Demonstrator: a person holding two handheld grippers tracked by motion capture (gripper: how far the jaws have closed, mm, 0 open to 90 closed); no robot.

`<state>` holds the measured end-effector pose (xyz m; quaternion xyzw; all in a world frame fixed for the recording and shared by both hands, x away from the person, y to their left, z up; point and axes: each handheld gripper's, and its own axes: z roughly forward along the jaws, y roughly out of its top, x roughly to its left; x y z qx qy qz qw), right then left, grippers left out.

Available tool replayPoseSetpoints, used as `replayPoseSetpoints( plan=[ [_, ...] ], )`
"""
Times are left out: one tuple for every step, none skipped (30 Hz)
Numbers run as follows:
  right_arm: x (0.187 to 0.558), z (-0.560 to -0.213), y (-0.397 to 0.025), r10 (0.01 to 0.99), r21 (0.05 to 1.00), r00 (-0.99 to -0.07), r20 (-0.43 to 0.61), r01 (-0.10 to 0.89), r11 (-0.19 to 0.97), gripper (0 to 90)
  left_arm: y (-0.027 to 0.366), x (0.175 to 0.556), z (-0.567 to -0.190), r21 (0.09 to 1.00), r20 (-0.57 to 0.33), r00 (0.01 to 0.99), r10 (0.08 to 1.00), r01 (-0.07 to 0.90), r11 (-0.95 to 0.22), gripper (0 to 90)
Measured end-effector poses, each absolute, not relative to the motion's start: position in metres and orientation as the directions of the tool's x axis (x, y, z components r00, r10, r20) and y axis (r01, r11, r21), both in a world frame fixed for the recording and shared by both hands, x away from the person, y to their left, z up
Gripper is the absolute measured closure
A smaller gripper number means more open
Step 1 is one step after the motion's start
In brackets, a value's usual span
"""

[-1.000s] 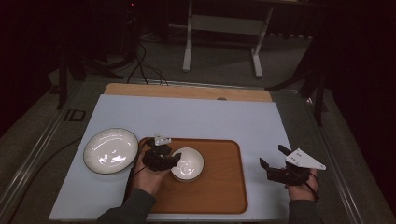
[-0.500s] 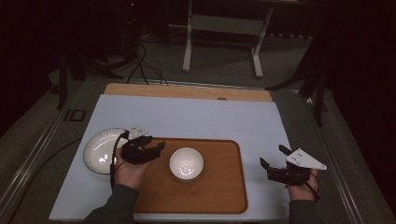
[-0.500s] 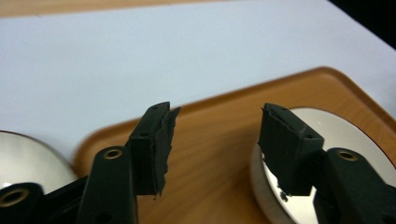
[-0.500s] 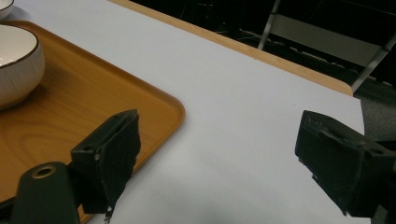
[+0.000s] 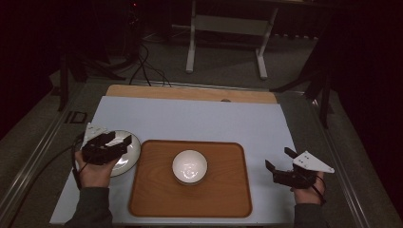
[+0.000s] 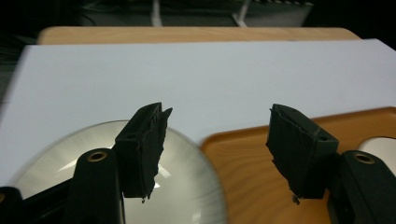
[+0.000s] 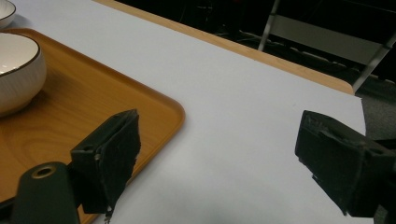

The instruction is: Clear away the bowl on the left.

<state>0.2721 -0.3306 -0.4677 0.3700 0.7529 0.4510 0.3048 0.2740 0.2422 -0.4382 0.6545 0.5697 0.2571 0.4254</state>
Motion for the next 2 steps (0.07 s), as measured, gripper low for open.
replayPoseSetpoints(
  plan=[
    [0.2722,-0.4677,-0.3309,0.832,0.904,-0.54,-0.124,0.284,0.319,13.9,0.2473,0.2727,-0.4389,0.851,-0.145,0.209,0.967,0.525,0.013,37.1],
    [0.2724,-0.4679,-0.3312,0.833,0.905,-0.54,-0.123,0.284,0.318,13.9,0.2519,0.2716,-0.4401,0.851,-0.145,0.198,0.969,0.525,0.02,37.1]
  ],
)
